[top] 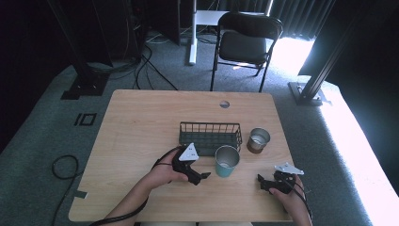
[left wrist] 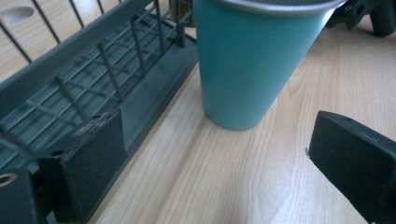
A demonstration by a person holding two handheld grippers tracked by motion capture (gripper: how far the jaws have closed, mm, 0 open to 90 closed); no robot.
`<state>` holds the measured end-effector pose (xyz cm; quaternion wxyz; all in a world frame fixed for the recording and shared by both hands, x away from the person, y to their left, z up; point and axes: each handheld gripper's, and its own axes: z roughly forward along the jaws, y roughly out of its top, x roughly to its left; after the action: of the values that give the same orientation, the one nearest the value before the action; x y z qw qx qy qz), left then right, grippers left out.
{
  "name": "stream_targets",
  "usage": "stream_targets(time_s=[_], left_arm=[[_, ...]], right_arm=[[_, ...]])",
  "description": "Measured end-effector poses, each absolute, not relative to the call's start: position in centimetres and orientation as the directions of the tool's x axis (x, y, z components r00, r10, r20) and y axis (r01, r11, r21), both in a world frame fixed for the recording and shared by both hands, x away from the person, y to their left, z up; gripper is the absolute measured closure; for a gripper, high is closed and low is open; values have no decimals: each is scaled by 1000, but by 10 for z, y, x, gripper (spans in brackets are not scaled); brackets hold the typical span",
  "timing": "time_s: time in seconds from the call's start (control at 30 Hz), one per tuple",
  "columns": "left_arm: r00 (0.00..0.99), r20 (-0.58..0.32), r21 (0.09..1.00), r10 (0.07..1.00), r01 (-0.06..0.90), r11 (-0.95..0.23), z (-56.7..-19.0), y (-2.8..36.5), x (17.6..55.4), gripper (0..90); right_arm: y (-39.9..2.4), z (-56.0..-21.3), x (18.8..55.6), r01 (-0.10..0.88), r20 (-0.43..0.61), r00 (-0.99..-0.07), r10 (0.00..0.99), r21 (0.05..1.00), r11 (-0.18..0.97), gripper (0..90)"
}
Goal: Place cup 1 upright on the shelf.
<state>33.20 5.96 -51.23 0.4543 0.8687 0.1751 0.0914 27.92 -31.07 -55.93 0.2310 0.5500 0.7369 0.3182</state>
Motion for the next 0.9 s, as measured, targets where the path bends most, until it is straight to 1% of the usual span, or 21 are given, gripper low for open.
stream_targets(time_s=[0.5, 0.9], left_arm=[[940, -19, 840, 342, 200, -504, -506, 37, 330, 45], [947, -9, 852, 321, 175, -493, -505, 21, 335, 45]], right_arm=[[-311, -559, 279, 663, 10, -289, 957, 723, 193, 103], [-311, -559, 279, 664, 10, -288, 958, 723, 192, 103]])
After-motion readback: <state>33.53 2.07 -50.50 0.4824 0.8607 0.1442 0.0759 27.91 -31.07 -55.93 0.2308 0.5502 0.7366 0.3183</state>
